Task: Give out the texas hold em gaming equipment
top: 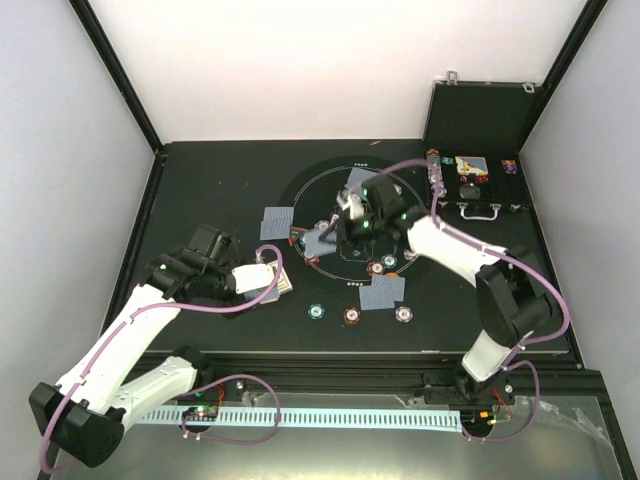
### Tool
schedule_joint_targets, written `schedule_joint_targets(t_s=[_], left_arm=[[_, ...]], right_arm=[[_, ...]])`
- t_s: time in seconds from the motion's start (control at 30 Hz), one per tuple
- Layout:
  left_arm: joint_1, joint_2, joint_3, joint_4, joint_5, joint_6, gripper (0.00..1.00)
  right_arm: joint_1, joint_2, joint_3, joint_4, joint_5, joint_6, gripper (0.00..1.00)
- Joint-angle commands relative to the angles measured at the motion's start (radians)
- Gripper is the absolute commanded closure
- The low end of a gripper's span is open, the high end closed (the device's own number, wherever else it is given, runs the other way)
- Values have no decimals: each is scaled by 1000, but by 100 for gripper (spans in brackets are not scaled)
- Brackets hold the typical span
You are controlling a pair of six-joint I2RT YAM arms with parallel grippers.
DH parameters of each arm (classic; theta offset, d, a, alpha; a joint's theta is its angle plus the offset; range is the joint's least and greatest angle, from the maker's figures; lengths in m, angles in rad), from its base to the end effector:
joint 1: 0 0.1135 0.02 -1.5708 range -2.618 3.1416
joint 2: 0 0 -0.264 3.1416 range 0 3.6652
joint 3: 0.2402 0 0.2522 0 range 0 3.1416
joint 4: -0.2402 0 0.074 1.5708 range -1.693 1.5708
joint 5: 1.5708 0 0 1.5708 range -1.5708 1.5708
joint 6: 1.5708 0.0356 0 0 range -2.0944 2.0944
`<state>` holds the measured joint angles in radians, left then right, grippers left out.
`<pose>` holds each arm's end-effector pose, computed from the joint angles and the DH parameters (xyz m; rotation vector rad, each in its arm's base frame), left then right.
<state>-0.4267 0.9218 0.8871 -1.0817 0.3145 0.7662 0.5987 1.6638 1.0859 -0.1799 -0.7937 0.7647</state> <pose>0.1362 -0.0740 0.2784 1.5551 2.1191 -0.3079 0.2784 0.2207 0.2248 -0.2485 2.5946 1.5305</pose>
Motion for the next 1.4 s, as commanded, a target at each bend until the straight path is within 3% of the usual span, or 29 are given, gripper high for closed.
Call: schedule_joint_targets(t_s=[0.0, 0.17, 0.27, 0.37, 0.57, 0.8, 0.93, 1.03, 1.23, 1.37], left_arm=[[2, -12, 12, 21, 20, 3, 94], [2, -18, 5, 17, 11, 2, 94], [2, -21, 1, 16, 13, 1, 94], [2, -20, 3, 16, 13, 1, 94], [3, -21, 13, 9, 5, 5, 94], [3, -25, 10, 9, 7, 6, 94], [3, -25, 16, 4, 11, 5, 94], [3, -23, 22, 1, 12, 5, 94], [3, -21, 32, -3, 19, 2, 94], [4, -18, 38, -4, 24, 1, 94]], right_arm=[[-29, 56, 306, -464, 602, -409, 97], [45, 210, 475, -475, 1264, -688, 99], [126, 283, 435, -260, 1533, -931, 99], [177, 350, 339, -11, 1683, -1198, 99], [201, 442, 322, 52, 1689, -1257, 98], [223, 408, 255, -37, 1592, -1183, 82], [224, 364, 242, -116, 1518, -1113, 49], [224, 314, 240, -167, 1467, -1068, 38], [224, 208, 268, -290, 1362, -968, 26], [224, 95, 270, -333, 1298, -832, 2]])
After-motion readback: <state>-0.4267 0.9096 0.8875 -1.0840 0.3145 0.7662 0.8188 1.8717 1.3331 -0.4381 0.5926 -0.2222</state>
